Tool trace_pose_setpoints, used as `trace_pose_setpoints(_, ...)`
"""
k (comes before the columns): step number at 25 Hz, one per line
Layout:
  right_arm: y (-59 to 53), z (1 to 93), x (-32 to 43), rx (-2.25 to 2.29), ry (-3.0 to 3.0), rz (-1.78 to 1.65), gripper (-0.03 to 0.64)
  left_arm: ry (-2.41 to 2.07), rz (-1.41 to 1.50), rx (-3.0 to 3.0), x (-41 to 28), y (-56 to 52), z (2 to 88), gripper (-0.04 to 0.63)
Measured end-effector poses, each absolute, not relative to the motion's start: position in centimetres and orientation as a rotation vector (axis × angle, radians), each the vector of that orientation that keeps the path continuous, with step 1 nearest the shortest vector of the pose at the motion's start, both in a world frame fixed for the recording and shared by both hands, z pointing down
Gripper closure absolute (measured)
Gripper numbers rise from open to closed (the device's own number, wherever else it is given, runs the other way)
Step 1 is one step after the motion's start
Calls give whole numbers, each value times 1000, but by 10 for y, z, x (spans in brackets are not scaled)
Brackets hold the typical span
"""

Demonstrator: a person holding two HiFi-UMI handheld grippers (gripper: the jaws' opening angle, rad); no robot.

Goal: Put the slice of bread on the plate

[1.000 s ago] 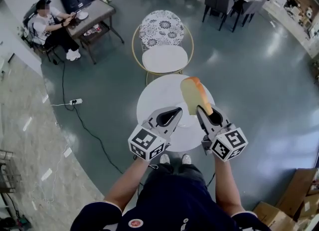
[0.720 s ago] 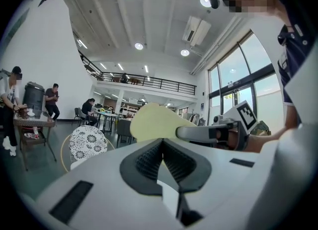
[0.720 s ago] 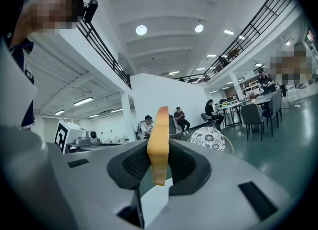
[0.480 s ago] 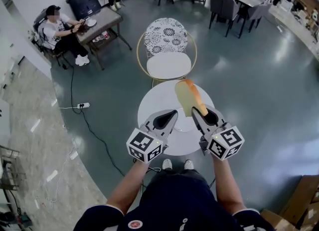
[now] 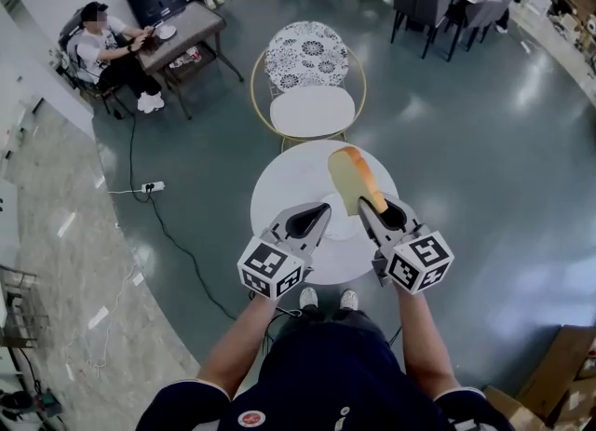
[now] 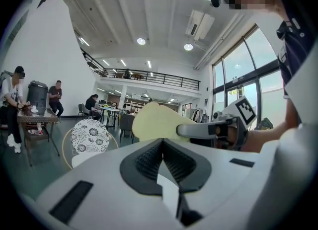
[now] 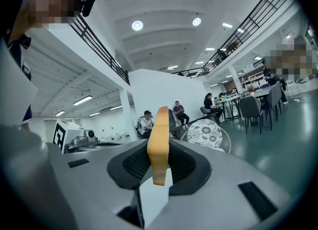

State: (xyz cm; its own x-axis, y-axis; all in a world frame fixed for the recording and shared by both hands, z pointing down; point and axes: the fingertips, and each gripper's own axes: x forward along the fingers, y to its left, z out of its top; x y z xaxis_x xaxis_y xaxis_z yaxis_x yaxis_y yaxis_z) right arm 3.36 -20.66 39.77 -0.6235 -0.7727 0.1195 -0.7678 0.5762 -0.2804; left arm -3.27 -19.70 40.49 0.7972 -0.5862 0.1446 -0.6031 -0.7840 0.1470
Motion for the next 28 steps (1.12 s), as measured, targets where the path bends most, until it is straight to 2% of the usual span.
trace_pose_setpoints(28, -217, 616, 11, -1402, 2945, -1026, 528, -923, 357, 2577, -39, -203, 559, 588)
